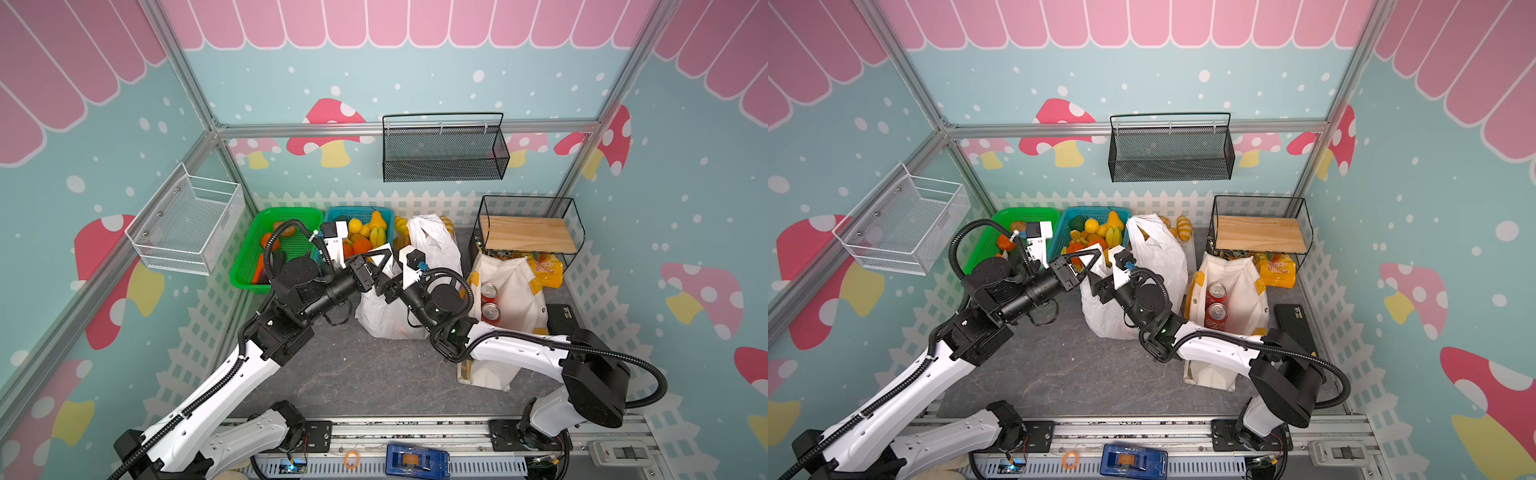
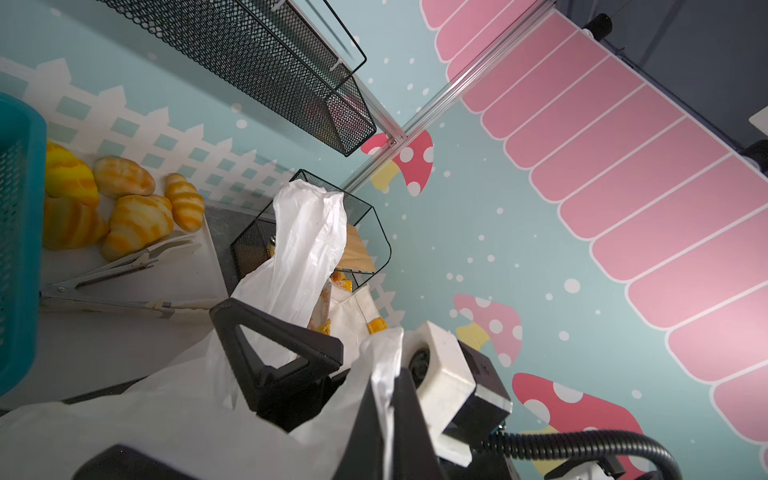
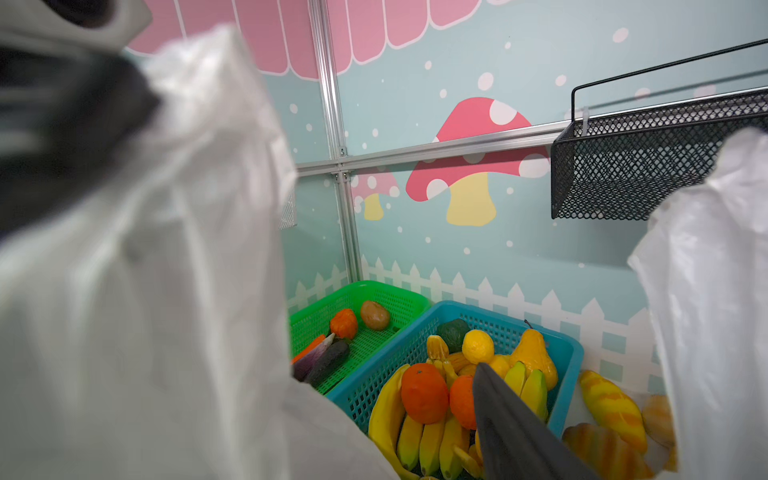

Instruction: Place the mixed food into the grocery bags and tie them

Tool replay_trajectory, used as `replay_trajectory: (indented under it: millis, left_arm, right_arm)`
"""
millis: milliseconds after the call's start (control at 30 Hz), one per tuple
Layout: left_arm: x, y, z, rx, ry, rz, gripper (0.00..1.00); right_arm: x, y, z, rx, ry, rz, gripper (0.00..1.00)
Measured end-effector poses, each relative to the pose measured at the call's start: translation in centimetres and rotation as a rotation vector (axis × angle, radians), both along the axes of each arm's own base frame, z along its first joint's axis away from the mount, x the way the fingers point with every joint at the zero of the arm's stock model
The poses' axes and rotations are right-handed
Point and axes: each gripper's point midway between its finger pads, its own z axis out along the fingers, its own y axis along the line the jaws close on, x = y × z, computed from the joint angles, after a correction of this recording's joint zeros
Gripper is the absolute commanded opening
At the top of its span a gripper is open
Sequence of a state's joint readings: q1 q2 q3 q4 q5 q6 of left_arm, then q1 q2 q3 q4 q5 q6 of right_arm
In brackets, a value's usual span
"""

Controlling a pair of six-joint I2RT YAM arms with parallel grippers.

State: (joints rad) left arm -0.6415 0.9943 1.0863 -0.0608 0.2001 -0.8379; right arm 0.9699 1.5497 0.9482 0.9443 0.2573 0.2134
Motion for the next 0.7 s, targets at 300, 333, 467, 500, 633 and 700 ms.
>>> replay_trajectory:
  millis: [300,333,467,500,633,700]
  left_arm:
    - [1.1,1.1,-1.0,-0.021,0.054,0.058,0.00]
    - [1.1,1.2,-1.1,-0.021,0.057,0.060,0.00]
    - [1.2,1.2,-1.2,-0.024,0.067,0.056,0.00]
    - [1.2,1.2,-1.2,-0.026,0.068,0.056,0.00]
    - [1.1,1.1,-0.6,-0.047,0.058,0.047,0.00]
    - [1.1,1.1,-0.3,-0.058,0.049,0.045,0.00]
  right_arm:
    - [0.7,-0.4,-5.1,-0.065,0.049,-0.050,0.53]
    - [0.7,-0.6,-5.7,-0.079,0.056,-0.060,0.50]
    - [0.7,-1.0,-6.5,-0.114,0.057,-0.075,0.50]
    - [0.6,-1.0,-6.5,-0.121,0.053,-0.075,0.52]
    - [0.2,-1.2,-5.9,-0.154,0.036,-0.062,0.67]
    - [-0.2,-1.2,-5.4,-0.162,0.026,-0.045,0.74]
